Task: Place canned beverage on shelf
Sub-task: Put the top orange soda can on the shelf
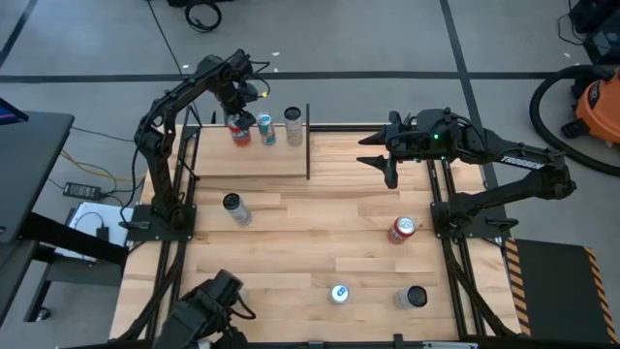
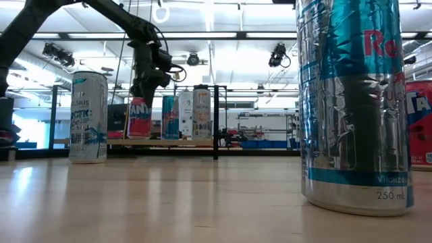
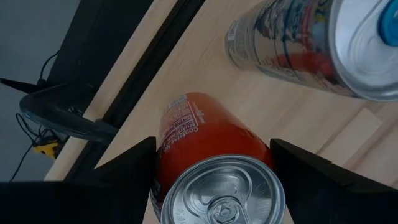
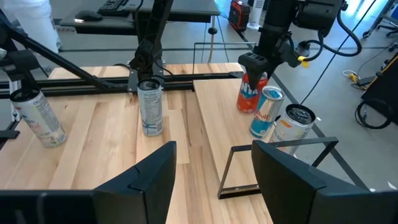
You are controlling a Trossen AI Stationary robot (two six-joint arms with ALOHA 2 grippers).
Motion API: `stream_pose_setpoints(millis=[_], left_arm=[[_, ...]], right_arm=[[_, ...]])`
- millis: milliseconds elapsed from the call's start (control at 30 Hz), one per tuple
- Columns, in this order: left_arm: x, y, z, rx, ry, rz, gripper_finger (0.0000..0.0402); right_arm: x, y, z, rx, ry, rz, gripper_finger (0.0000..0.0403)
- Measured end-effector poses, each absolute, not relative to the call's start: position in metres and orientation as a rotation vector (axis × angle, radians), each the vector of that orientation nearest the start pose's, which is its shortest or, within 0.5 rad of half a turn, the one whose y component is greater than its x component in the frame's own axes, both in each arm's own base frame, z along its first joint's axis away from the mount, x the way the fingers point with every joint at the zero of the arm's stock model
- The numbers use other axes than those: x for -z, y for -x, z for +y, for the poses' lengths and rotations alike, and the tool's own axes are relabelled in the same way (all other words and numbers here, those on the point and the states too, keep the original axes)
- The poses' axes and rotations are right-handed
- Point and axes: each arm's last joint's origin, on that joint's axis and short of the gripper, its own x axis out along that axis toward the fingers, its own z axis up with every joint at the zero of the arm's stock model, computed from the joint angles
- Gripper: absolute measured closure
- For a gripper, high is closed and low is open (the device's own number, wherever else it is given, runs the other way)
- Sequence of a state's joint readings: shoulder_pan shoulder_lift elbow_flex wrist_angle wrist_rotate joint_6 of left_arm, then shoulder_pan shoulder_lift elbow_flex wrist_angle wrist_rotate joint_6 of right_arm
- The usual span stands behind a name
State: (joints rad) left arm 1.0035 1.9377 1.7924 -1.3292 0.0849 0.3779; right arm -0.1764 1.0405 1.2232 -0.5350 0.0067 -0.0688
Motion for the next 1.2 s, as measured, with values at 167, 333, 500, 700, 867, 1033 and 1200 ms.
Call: stream_pose_setpoints(millis=[167,333,500,700,867,1033,1200], left_arm=[[-0.2775,-0.2028,0.3142,-0.465,0.481,1.397,0.0105],[-0.2775,-0.2028,0.3141,-0.464,0.482,1.398,0.0087],[-0.2773,-0.2028,0.3140,-0.464,0.483,1.399,0.0085],[-0.2773,-0.2027,0.3138,-0.462,0.485,1.401,0.0084],[-0.2773,-0.2026,0.3137,-0.462,0.485,1.402,0.0083],[-0.2771,-0.2026,0.3137,-0.467,0.492,1.402,0.0083],[-0.2748,-0.2043,0.3132,-0.456,0.495,1.413,0.0083]], right_arm=[[-0.4014,-0.2040,-0.0365,0.169,0.039,0.357,0.0186],[-0.4014,-0.2040,-0.0365,0.169,0.040,0.357,0.0186],[-0.4014,-0.2041,-0.0366,0.169,0.040,0.357,0.0186],[-0.4015,-0.2040,-0.0365,0.168,0.040,0.357,0.0186],[-0.4015,-0.2040,-0.0366,0.168,0.043,0.357,0.0186],[-0.4015,-0.2041,-0.0365,0.168,0.043,0.357,0.0186],[-0.4015,-0.2041,-0.0365,0.168,0.044,0.356,0.0186]])
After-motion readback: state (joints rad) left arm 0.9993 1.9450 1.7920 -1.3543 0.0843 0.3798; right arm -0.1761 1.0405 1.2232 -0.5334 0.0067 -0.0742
